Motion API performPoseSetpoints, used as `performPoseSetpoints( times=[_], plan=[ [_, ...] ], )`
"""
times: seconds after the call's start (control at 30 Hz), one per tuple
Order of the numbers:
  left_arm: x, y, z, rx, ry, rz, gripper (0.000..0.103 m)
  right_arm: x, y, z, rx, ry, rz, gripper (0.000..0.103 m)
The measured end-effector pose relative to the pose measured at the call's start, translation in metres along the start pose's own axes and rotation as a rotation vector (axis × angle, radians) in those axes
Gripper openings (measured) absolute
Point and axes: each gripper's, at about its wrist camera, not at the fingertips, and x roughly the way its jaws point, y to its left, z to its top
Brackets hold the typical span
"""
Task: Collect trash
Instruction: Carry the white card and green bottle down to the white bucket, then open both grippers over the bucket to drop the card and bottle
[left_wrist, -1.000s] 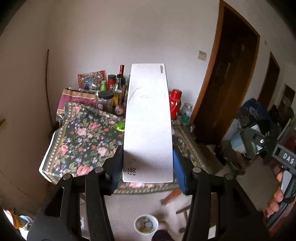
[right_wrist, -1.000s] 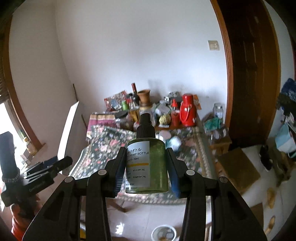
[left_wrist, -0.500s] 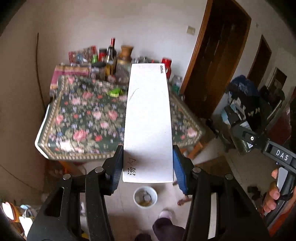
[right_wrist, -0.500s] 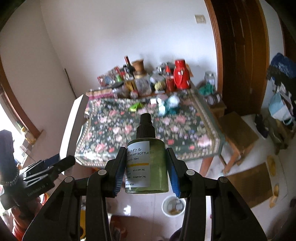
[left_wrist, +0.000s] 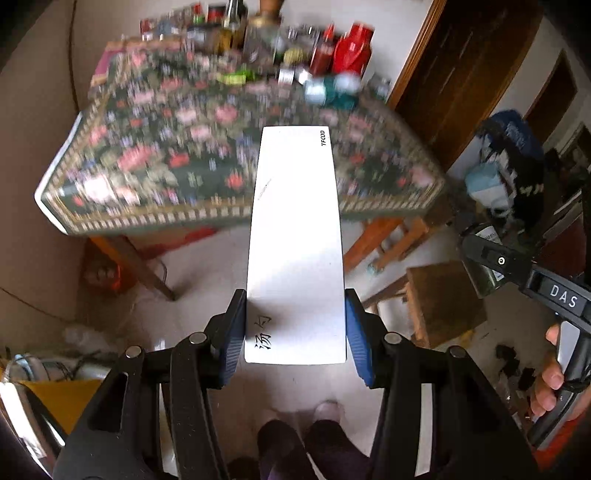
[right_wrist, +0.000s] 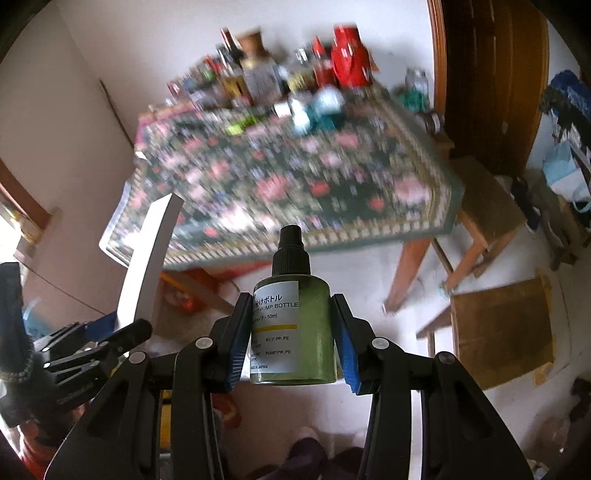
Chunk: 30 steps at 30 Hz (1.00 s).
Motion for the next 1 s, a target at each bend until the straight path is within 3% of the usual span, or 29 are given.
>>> performPoseSetpoints(
  times=[0.37,0.63,0.7,0.77,1.0],
  plan=[
    [0.133,0.015,-0.073,-0.144,0.215,0.006,0.050,0.145,-0.052,-0.066,0.009,0.296,-0.021,0.039],
    [0.209,0.031,-0.104,-0.210,0.300,0.050,0.050,0.218,-0.063,-0.080,-0.060,0.327,0.058,0.039],
    [0.229,0.030,-0.111,-0.200,0.320,0.062,0.050,0.234,-0.064,-0.080,-0.085,0.346,0.055,0.045],
    [0.246,0.029,-0.116,-0.188,0.347,0.069,0.050,0.248,-0.070,-0.084,-0.073,0.364,0.057,0.053],
    [0.317,0.015,-0.133,-0.155,0.423,0.045,0.050,0.273,-0.107,-0.101,0.021,0.391,0.059,0.054]
  ],
)
